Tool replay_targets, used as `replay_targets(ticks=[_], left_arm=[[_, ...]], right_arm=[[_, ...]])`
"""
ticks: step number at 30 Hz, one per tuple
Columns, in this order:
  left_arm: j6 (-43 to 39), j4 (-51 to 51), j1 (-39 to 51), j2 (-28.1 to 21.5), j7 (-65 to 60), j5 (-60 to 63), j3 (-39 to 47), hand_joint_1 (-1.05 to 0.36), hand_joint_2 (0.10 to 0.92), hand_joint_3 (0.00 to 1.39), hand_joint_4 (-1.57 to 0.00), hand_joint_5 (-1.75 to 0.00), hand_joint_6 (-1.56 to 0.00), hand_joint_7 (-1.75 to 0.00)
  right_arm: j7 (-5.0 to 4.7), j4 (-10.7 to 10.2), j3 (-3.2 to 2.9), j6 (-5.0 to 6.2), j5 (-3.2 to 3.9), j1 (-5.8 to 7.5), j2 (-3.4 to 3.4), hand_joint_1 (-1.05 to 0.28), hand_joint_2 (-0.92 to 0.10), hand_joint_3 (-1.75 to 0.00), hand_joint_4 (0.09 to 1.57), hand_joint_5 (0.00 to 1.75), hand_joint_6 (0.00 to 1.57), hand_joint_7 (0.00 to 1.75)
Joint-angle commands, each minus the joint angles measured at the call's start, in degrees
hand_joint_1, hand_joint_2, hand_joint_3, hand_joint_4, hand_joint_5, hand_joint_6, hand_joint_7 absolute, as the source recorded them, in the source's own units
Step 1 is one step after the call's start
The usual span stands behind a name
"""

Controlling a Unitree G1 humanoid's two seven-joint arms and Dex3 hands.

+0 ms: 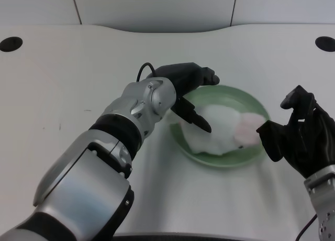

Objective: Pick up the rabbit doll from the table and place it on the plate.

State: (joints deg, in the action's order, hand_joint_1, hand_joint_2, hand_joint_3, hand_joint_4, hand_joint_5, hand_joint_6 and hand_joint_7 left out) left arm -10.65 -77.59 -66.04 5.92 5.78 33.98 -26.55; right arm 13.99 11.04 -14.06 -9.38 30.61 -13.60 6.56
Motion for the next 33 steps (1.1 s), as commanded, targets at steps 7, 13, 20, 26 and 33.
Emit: replay_targets(ticks=[7, 13, 20, 26, 33], left_arm=[[0.69, 0.13, -1.13, -2.24, -0.13, -0.06, 0.41, -0.92, 0.833, 0.01, -0.04, -0.01, -0.25, 0.0], [-1.48, 0.97, -1.53, -5.99, 1.32, -2.14, 2.77, -0.89, 0.849, 0.0, 0.0, -0.72, -0.03, -0.75], [-7.39, 2.55, 1.02, -10.06, 1.7, -8.46, 9.21, -0.85, 0.901, 0.01, 0.0, -1.23, 0.0, -1.17], [-10.1, 4.52, 5.36, -12.99, 5.59, -17.93, 17.72, -0.75, 0.921, 0.07, -0.09, -1.37, -0.07, -1.22], [-12.84, 9.63, 14.92, -16.4, 8.74, -25.83, 24.49, -0.63, 0.921, 0.17, -0.51, -1.38, -0.27, -1.14]], right_arm=[[-0.95, 0.24, -0.6, -0.49, -0.1, -0.44, -0.81, -0.51, -0.71, -1.04, 1.57, 1.75, 1.57, 1.75], [-0.77, 0.39, -1.3, -1.72, 0.81, -1.26, -1.34, -0.51, -0.71, -1.04, 1.57, 1.75, 1.57, 1.75], [-2.72, -0.18, -1.39, -2.48, -0.13, -1.84, -1.52, -0.49, -0.72, -1.04, 1.57, 1.75, 1.57, 1.75], [-2.78, 0.33, -1.61, -2.81, 0.14, -2.22, -1.74, -0.5, -0.7, -1.03, 1.57, 1.75, 1.57, 1.75], [-3.32, -0.56, -0.78, -2.31, -1.25, -1.69, -1.77, -0.51, -0.72, -1.02, 1.57, 1.75, 1.57, 1.75]])
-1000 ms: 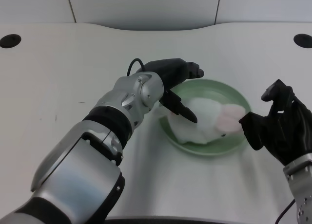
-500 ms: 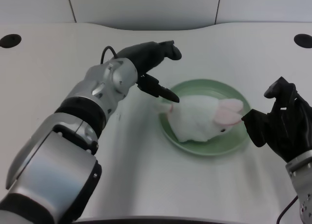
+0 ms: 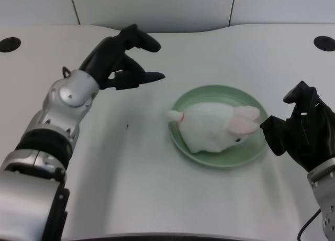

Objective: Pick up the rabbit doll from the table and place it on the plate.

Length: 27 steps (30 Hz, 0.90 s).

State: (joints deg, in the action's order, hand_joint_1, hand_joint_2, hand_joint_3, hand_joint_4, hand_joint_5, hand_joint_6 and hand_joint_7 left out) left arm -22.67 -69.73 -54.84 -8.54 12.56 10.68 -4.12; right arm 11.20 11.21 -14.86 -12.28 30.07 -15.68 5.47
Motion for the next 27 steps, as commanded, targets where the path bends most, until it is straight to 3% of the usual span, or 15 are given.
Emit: replay_targets(ticks=[1, 3, 5, 7, 11, 12, 14, 16, 19, 21, 22, 24, 25, 26, 27], left_arm=[[-0.84, 2.37, 4.38, -2.13, 2.38, -2.99, 2.41, -0.62, 0.921, 0.17, -0.54, -1.39, -0.29, -1.14], [-0.62, 3.18, 4.93, -2.23, 2.77, -3.35, 2.59, -0.61, 0.921, 0.17, -0.56, -1.39, -0.3, -1.14], [0.38, 10.5, 12.53, -3.45, 6.53, -9.28, 6.67, -0.55, 0.921, 0.21, -0.57, -1.42, -0.33, -1.17], [3.08, 20.34, 20.83, -3.78, 8.89, -14.4, 9.58, -0.55, 0.921, 0.22, -0.58, -1.43, -0.32, -1.21], [11.2, 33.71, 29.19, -2.46, 10.34, -20.55, 11.65, -0.55, 0.921, 0.24, -0.64, -1.45, -0.24, -1.31], [13.78, 38.06, 32.49, -1.9, 10.32, -22.88, 12.56, -0.55, 0.921, 0.24, -0.65, -1.46, -0.23, -1.32], [17.47, 43.85, 36.5, -1.4, 9.93, -25.43, 13.39, -0.46, 0.921, 0.32, -0.71, -1.5, -0.28, -1.36], [19.75, 46.78, 37.95, -1.33, 9.52, -26.2, 13.46, -0.44, 0.921, 0.34, -0.72, -1.51, -0.29, -1.36], [22.92, 53.12, 46.55, -2.24, 8.22, -25.5, 14.06, -0.43, 0.921, 0.48, -0.82, -1.56, -0.44, -1.35], [24.51, 55.8, 49.65, -2.2, 7.34, -25.21, 14.37, -0.4, 0.921, 0.49, -0.87, -1.61, -0.55, -1.35], [25.08, 56.6, 50.69, -1.84, 6.97, -25.52, 14.73, -0.4, 0.921, 0.5, -0.87, -1.62, -0.57, -1.35], [26.36, 57.87, 52.17, -1.34, 6.23, -26.02, 15.18, -0.38, 0.921, 0.53, -0.86, -1.68, -0.62, -1.36], [26.89, 57.98, 52.51, -1.05, 5.81, -26.26, 15.4, -0.38, 0.921, 0.53, -0.86, -1.7, -0.64, -1.37], [27.59, 58.0, 52.63, -0.73, 5.17, -26.4, 15.59, -0.38, 0.921, 0.53, -0.89, -1.72, -0.67, -1.39], [28.2, 58.08, 52.72, -0.52, 4.51, -26.26, 15.66, -0.38, 0.921, 0.52, -0.9, -1.73, -0.69, -1.41]], right_arm=[[-0.65, -0.86, 0.08, 0.68, -0.84, 0.46, -0.61, -0.51, -0.73, -1.02, 1.57, 1.75, 1.57, 1.75], [-0.73, -0.92, 0.13, 0.73, -0.89, 0.5, -0.58, -0.51, -0.73, -1.02, 1.57, 1.75, 1.57, 1.75], [-0.44, -0.85, -0.27, -0.51, -0.1, 0.22, -1.16, -0.5, -0.72, -1.01, 1.57, 1.75, 1.57, 1.75], [0.72, 0.54, -0.19, 1.35, -0.93, 0.01, -1.6, -0.5, -0.71, -1.0, 1.57, 1.75, 1.57, 1.75], [1.77, 1.42, 0.55, 3.72, -2.67, -0.06, -2.04, -0.5, -0.73, -1.01, 1.57, 1.75, 1.57, 1.75], [2.07, 1.76, 0.69, 4.74, -3.15, -0.03, -1.97, -0.5, -0.73, -1.01, 1.57, 1.75, 1.57, 1.75], [2.42, 2.28, 0.83, 6.07, -3.63, -0.01, -1.86, -0.49, -0.73, -1.02, 1.57, 1.75, 1.57, 1.75], [2.6, 2.6, 0.86, 6.63, -3.79, -0.05, -1.81, -0.49, -0.73, -1.02, 1.57, 1.75, 1.57, 1.75], [3.67, 4.54, 1.35, 9.11, -5.48, -0.52, -2.42, -0.5, -0.72, -1.02, 1.57, 1.75, 1.57, 1.75], [4.13, 6.1, 2.15, 11.69, -7.57, -0.82, -3.02, -0.48, -0.72, -1.08, 1.57, 1.75, 1.57, 1.75], [3.77, 6.38, 1.97, 11.25, -7.47, -1.13, -3.01, -0.48, -0.72, -1.09, 1.57, 1.75, 1.57, 1.75], [3.2, 6.69, 1.15, 9.76, -6.14, -1.68, -2.83, -0.48, -0.69, -1.08, 1.57, 1.75, 1.57, 1.75], [2.97, 7.12, 0.97, 10.05, -6.17, -1.92, -2.84, -0.48, -0.69, -1.08, 1.57, 1.75, 1.57, 1.75], [3.35, 7.99, 1.03, 11.51, -6.73, -2.13, -3.05, -0.47, -0.69, -1.08, 1.57, 1.75, 1.57, 1.75], [3.66, 8.77, 0.88, 12.27, -6.8, -2.42, -3.16, -0.46, -0.7, -1.09, 1.57, 1.75, 1.57, 1.75]])
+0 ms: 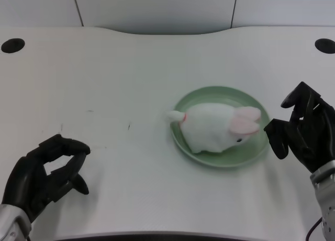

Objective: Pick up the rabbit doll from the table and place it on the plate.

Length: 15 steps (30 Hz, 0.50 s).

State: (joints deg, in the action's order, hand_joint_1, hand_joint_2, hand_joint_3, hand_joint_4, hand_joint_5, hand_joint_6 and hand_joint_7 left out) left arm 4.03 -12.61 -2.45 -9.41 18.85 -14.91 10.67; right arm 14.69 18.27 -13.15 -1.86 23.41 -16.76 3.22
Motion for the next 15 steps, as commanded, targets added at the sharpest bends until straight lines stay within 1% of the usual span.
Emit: replay_targets(ticks=[1, 2, 3, 5, 6, 8, 10, 11, 13, 15], left_arm=[[2.0, 0.96, 0.37, 0.65, -2.28, -0.7, 1.0, -0.38, 0.921, 0.52, -0.93, -1.74, -0.72, -1.43], [2.09, 0.89, 0.46, 0.91, -2.51, -0.81, 1.14, -0.38, 0.921, 0.53, -0.96, -1.74, -0.75, -1.47], [1.78, 0.53, 0.54, 1.15, -2.6, -0.9, 1.27, -0.38, 0.921, 0.53, -0.98, -1.74, -0.77, -1.49], [1.32, -0.22, 0.48, 1.36, -2.81, -0.86, 1.43, -0.38, 0.921, 0.52, -1.05, -1.75, -0.82, -1.65], [1.44, -0.59, 0.2, 1.49, -3.24, -0.81, 1.64, -0.39, 0.921, 0.53, -1.07, -1.75, -0.81, -1.71], [1.65, -1.3, -0.38, 1.61, -3.69, -0.84, 2.01, -0.39, 0.921, 0.53, -1.08, -1.75, -0.78, -1.74], [1.84, -2.54, -1.33, 1.89, -4.03, -1.47, 2.68, -0.38, 0.921, 0.53, -1.09, -1.75, -0.77, -1.74], [1.99, -3.09, -1.73, 1.95, -3.96, -1.87, 2.97, -0.38, 0.921, 0.54, -1.09, -1.75, -0.77, -1.75], [1.95, -4.84, -2.82, 1.77, -3.59, -2.46, 3.45, -0.38, 0.921, 0.54, -1.11, -1.75, -0.77, -1.75], [1.6, -6.12, -3.61, 1.58, -3.23, -2.48, 3.67, -0.37, 0.921, 0.52, -1.12, -1.75, -0.77, -1.75]], right_arm=[[0.32, 2.49, -1.07, 1.94, 0.01, -1.77, -1.17, -0.46, -0.7, -1.08, 1.57, 1.75, 1.57, 1.75], [0.39, 3.15, -1.29, 1.85, 0.19, -2.15, -1.39, -0.46, -0.7, -1.08, 1.57, 1.75, 1.57, 1.75], [0.68, 4.28, -1.53, 2.58, 0.15, -2.62, -1.57, -0.46, -0.7, -1.08, 1.57, 1.75, 1.57, 1.75], [1.04, 6.03, -1.92, 3.91, 0.06, -3.36, -1.63, -0.46, -0.69, -1.08, 1.57, 1.75, 1.57, 1.75], [1.17, 6.71, -2.02, 4.31, 0.03, -3.74, -1.61, -0.46, -0.69, -1.09, 1.57, 1.75, 1.57, 1.75], [1.41, 7.75, -2.11, 4.8, -0.06, -4.31, -1.63, -0.47, -0.69, -1.09, 1.57, 1.75, 1.57, 1.75], [0.95, 8.52, -2.26, 4.18, 0.01, -4.95, -1.64, -0.46, -0.7, -1.1, 1.57, 1.75, 1.57, 1.75], [0.83, 8.9, -2.35, 4.08, 0.08, -5.23, -1.59, -0.45, -0.7, -1.1, 1.57, 1.75, 1.57, 1.75], [1.91, 10.97, -2.52, 5.48, 0.03, -5.97, -1.78, -0.45, -0.7, -1.1, 1.57, 1.75, 1.57, 1.75], [2.56, 12.01, -2.47, 6.53, -0.23, -6.33, -1.96, -0.46, -0.68, -1.11, 1.57, 1.75, 1.57, 1.75]])
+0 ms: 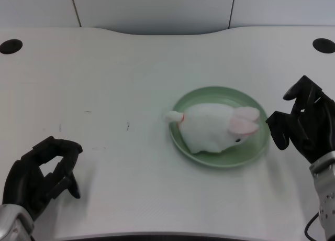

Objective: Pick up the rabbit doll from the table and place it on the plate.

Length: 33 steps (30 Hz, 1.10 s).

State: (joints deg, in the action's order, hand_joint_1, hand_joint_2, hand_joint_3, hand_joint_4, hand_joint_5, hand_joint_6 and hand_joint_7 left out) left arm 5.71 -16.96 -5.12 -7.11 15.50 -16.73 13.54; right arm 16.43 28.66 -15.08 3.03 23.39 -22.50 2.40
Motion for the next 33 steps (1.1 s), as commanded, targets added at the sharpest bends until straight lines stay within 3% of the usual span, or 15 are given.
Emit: replay_targets(ticks=[1, 4, 7, 9, 11, 13, 15, 17, 20, 22, 23, 25, 28, 31, 33], left_arm=[[-0.21, -2.07, -1.11, -0.75, 0.24, -0.61, 0.87, -0.37, 0.921, 0.52, -1.12, -1.75, -0.78, -1.75], [-0.38, -2.2, -1.66, -0.61, -0.79, 0.02, 1.02, -0.38, 0.921, 0.52, -1.13, -1.75, -0.79, -1.75], [-0.03, -2.18, -1.93, -0.74, -0.82, 0.1, 1.11, -0.39, 0.921, 0.51, -1.14, -1.75, -0.81, -1.75], [0.42, -2.34, -2.13, -0.71, -0.76, -0.31, 1.49, -0.38, 0.921, 0.52, -1.13, -1.75, -0.8, -1.75], [0.77, -2.44, -2.3, -0.66, -0.86, -0.61, 1.89, -0.38, 0.921, 0.52, -1.12, -1.75, -0.79, -1.75], [1.27, -2.4, -2.35, -0.71, -0.63, -0.97, 2.23, -0.38, 0.921, 0.52, -1.12, -1.75, -0.78, -1.75], [1.5, -2.2, -2.22, -0.89, -0.63, -0.93, 2.3, -0.38, 0.921, 0.51, -1.12, -1.75, -0.78, -1.75], [1.59, -2.11, -2.0, -1.33, -0.14, -0.86, 2.24, -0.39, 0.921, 0.52, -1.12, -1.75, -0.79, -1.75], [1.47, -2.32, -1.85, -1.44, 0.69, -1.66, 2.61, -0.38, 0.921, 0.54, -1.11, -1.75, -0.78, -1.75], [1.9, -1.32, -1.35, -1.35, 0.0, -1.44, 2.44, -0.37, 0.921, 0.55, -1.1, -1.75, -0.78, -1.75], [1.54, -1.42, -1.24, -1.47, -0.02, -1.1, 2.25, -0.37, 0.921, 0.56, -1.09, -1.75, -0.77, -1.75], [1.28, -2.02, -1.36, -1.62, 0.28, -1.16, 2.23, -0.38, 0.921, 0.55, -1.1, -1.75, -0.77, -1.75], [0.87, -2.66, -1.58, -1.43, 0.82, -1.55, 2.25, -0.38, 0.921, 0.53, -1.11, -1.75, -0.78, -1.75], [0.96, -2.25, -1.37, -1.04, 0.34, -1.39, 1.98, -0.37, 0.921, 0.5, -1.11, -1.75, -0.78, -1.75], [1.18, -1.96, -1.23, -1.01, 0.08, -1.12, 1.72, -0.37, 0.921, 0.5, -1.12, -1.75, -0.78, -1.75]], right_arm=[[0.92, 1.85, -0.53, 1.89, -0.28, -0.68, -1.16, -0.47, -0.68, -1.11, 1.57, 1.75, 1.57, 1.75], [1.67, 4.03, -1.31, 2.82, 0.45, -1.51, -1.18, -0.47, -0.68, -1.11, 1.57, 1.75, 1.57, 1.75], [2.27, 5.28, -1.29, 4.92, -0.13, -1.89, -1.18, -0.47, -0.71, -1.12, 1.57, 1.75, 1.57, 1.75], [3.03, 6.08, -1.62, 5.28, 0.44, -2.21, -1.16, -0.48, -0.71, -1.12, 1.57, 1.75, 1.57, 1.75], [2.33, 5.79, -1.94, 4.69, 0.77, -2.24, -0.77, -0.49, -0.72, -1.12, 1.57, 1.75, 1.57, 1.75], [1.15, 5.5, -2.27, 5.76, 0.54, -2.05, 0.11, -0.48, -0.71, -1.11, 1.57, 1.75, 1.57, 1.75], [-0.55, 4.33, -2.84, 4.88, 1.3, -1.81, 1.16, -0.53, -0.68, -1.09, 1.57, 1.75, 1.57, 1.75], [-1.99, 2.47, -3.36, 2.58, 2.51, -1.38, 1.81, -0.55, -0.73, -1.02, 1.57, 1.75, 1.57, 1.75], [-3.09, 0.16, -3.58, 0.05, 3.55, -0.65, 2.09, -0.57, -0.87, -0.87, 1.57, 1.75, 1.57, 1.75], [-3.78, -0.51, -3.96, -0.65, 4.21, -0.47, 2.33, -0.56, -0.91, -0.85, 1.57, 1.75, 1.57, 1.75], [-3.93, -0.82, -3.99, -0.95, 4.31, -0.36, 2.34, -0.56, -0.92, -0.83, 1.57, 1.75, 1.57, 1.75], [-5.96, -2.8, -3.79, -2.8, 4.23, 0.04, 2.69, -0.57, -0.92, -0.82, 1.57, 1.75, 1.57, 1.75], [-5.41, -3.56, -3.92, -4.15, 4.98, 0.29, 2.42, -0.57, -0.92, -0.85, 1.57, 1.75, 1.57, 1.75], [-6.64, -4.5, -3.92, -5.31, 4.86, 0.41, 2.32, -0.55, -0.92, -0.87, 1.57, 1.75, 1.57, 1.75], [-6.12, -4.09, -4.14, -5.57, 5.26, 0.26, 2.03, -0.55, -0.92, -0.87, 1.57, 1.75, 1.57, 1.75]])
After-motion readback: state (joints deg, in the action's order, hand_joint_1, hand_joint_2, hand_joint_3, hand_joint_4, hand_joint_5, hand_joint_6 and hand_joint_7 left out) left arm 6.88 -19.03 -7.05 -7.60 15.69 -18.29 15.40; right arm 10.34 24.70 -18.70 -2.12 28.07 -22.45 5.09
